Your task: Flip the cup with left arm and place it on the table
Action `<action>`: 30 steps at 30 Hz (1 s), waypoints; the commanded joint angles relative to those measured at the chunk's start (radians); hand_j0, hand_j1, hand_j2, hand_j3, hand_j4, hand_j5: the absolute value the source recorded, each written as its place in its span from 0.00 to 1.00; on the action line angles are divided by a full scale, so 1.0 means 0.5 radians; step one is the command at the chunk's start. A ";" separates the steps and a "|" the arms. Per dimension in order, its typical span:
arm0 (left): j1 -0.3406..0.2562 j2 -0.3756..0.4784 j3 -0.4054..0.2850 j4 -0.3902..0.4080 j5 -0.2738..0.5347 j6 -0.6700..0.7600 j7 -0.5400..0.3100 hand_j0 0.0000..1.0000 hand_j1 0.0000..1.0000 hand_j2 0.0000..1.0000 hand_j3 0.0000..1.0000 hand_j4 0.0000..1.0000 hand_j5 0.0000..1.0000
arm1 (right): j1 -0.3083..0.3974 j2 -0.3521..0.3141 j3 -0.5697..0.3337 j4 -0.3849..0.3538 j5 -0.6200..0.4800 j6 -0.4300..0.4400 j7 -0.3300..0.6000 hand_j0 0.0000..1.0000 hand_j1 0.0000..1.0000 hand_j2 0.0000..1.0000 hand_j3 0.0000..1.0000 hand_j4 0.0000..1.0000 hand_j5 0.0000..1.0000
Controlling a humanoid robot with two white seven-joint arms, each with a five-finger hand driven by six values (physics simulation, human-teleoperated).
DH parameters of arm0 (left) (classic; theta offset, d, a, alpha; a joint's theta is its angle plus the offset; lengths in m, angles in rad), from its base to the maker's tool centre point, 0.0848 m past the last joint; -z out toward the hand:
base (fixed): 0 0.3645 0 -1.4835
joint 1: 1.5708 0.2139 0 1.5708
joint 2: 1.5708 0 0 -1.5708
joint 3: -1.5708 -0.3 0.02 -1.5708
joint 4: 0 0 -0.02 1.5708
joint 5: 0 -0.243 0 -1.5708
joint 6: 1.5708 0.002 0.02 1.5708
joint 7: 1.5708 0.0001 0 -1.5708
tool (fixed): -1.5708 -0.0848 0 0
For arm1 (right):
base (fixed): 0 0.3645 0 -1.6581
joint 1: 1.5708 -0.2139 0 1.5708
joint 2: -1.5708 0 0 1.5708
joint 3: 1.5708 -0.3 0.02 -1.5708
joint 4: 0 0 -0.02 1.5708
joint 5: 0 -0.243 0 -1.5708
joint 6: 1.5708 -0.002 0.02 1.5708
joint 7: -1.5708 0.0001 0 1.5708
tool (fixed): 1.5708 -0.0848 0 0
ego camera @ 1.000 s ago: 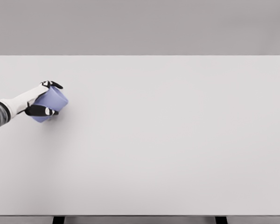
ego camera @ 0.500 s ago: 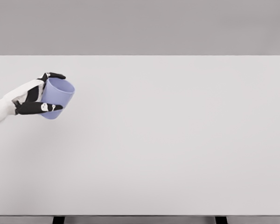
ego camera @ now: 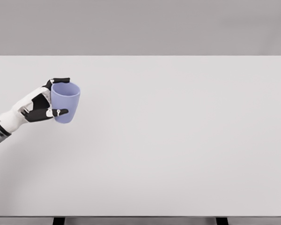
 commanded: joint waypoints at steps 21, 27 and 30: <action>0.077 -0.278 0.089 0.343 -0.010 -0.217 0.008 0.68 0.68 0.68 0.68 0.68 0.68 | 0.000 0.000 0.000 0.001 0.000 0.000 0.001 1.00 1.00 1.00 1.00 1.00 1.00; 0.089 -0.278 0.089 0.346 -0.089 -0.217 0.008 0.74 0.74 0.74 0.74 0.74 0.74 | 0.000 0.000 0.000 0.001 0.000 0.000 0.001 1.00 1.00 1.00 1.00 1.00 1.00; 0.092 -0.278 0.110 0.346 -0.099 -0.217 0.008 0.92 0.92 0.92 0.92 0.92 0.92 | 0.000 0.000 0.000 -0.002 0.000 0.000 0.001 1.00 1.00 1.00 1.00 1.00 1.00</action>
